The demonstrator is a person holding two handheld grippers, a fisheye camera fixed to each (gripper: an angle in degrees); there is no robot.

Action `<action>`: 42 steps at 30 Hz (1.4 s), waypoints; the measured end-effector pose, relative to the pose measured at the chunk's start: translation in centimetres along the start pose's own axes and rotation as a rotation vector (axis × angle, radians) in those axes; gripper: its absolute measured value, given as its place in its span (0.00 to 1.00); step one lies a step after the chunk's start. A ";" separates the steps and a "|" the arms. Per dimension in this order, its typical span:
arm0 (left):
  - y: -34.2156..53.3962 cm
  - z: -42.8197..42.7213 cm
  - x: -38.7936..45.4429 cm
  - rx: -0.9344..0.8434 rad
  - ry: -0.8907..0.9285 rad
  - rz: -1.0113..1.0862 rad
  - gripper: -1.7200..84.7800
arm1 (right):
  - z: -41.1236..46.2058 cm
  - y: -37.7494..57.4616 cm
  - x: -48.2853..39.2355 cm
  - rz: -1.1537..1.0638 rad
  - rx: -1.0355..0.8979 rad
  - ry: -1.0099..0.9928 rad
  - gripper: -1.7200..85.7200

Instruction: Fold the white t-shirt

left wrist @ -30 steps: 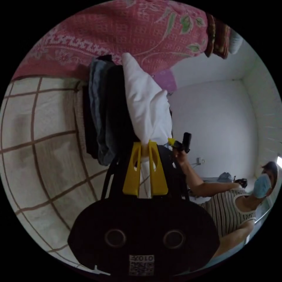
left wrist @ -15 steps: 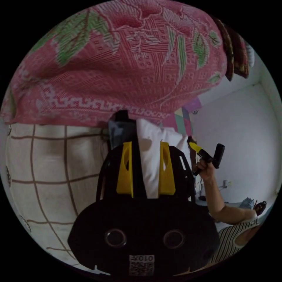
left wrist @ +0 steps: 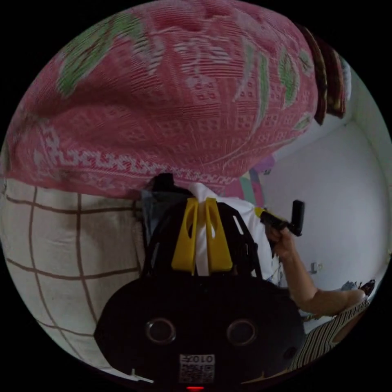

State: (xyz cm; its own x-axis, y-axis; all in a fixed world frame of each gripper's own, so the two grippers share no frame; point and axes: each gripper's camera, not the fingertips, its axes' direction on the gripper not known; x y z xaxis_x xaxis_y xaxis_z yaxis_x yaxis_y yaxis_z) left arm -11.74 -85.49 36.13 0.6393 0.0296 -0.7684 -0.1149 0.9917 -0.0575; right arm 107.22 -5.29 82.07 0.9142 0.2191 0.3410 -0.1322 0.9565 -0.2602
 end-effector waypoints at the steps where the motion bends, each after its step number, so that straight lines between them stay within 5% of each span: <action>1: 0.1 0.5 -0.3 0.006 0.015 -0.016 0.07 | 0.3 -0.5 0.5 0.030 -0.007 -0.010 0.06; 6: 0.7 -1.5 0.2 0.069 -0.077 -0.017 0.08 | -1.6 -1.3 -0.6 0.022 0.135 0.179 0.06; 9: 2.8 -5.4 1.6 0.172 -0.076 0.051 0.08 | -3.3 -0.5 -1.2 -0.039 0.146 0.039 0.08; 17: 10.3 -4.6 7.3 -0.027 -0.240 0.338 0.06 | -0.8 1.0 -3.3 -0.004 0.005 -0.030 0.10; 28: 11.2 -2.9 3.3 -0.143 -0.134 0.199 0.05 | 0.2 0.2 -2.3 0.020 -0.117 -0.041 0.07; 32: 14.0 -6.4 5.9 0.016 -0.266 0.269 0.10 | -2.0 1.8 -3.7 -0.025 -0.042 0.065 0.08; 42: 18.8 -4.5 6.4 -0.099 -0.289 0.310 0.11 | -0.2 6.5 -8.9 -0.086 -0.094 0.107 0.07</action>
State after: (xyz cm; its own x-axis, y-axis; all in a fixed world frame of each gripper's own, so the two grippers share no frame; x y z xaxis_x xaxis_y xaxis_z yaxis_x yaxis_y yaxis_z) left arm -13.19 -67.20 27.25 0.7483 0.3717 -0.5495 -0.3985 0.9141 0.0757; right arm 98.34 -1.02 77.18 0.9568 0.1104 0.2689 -0.0197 0.9476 -0.3190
